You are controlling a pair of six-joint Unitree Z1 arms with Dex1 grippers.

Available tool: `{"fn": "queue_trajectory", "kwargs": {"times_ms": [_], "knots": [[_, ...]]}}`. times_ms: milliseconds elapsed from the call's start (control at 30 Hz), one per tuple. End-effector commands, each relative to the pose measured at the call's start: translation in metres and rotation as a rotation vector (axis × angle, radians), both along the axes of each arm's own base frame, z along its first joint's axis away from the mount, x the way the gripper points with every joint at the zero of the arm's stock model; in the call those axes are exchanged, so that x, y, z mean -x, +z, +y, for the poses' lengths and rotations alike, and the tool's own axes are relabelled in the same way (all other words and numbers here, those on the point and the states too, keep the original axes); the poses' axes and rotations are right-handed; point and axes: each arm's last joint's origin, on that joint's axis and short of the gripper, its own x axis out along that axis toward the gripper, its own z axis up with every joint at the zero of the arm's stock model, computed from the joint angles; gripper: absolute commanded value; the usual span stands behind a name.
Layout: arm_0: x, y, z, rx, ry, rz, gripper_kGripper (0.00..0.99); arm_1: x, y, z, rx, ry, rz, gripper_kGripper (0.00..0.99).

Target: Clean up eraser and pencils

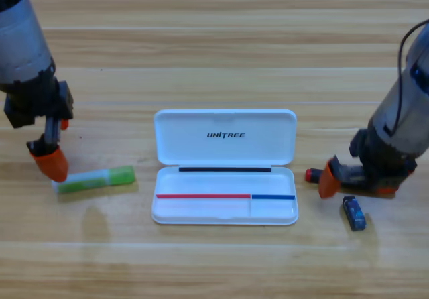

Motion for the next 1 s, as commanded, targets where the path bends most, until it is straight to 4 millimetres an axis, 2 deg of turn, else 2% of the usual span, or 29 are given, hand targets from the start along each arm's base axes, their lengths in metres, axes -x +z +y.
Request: {"fn": "queue_trajectory", "kwargs": {"times_ms": [33,200,433,467,733,767,900,1000], "knots": [[-0.012,-0.026,-0.001,0.000,0.031,0.091,0.963,-0.001,-0.037,-0.008,0.077,-0.044,0.110,0.838],[-0.013,-0.034,-0.004,0.020,0.003,0.120,0.969,-0.001,-0.050,-0.007,0.098,-0.053,0.146,0.838],[-0.026,-0.043,-0.011,0.017,-0.042,0.123,0.976,-0.003,-0.061,-0.002,0.105,-0.046,0.177,0.805],[-0.026,-0.044,-0.011,0.016,-0.043,0.124,0.976,-0.002,-0.063,-0.001,0.105,-0.043,0.183,0.750],[-0.029,-0.052,-0.012,0.019,-0.048,0.117,0.976,-0.003,-0.073,0.007,0.102,-0.025,0.217,0.032],[-0.029,-0.053,-0.012,0.019,-0.047,0.119,0.976,-0.003,-0.074,0.008,0.104,-0.025,0.219,0.000],[-0.029,-0.057,-0.012,0.020,-0.047,0.119,0.976,-0.004,-0.076,0.011,0.095,-0.005,0.245,0.000],[-0.031,-0.061,-0.012,0.019,-0.045,0.122,0.976,-0.007,-0.048,0.015,0.106,0.130,0.269,0.000]]}}
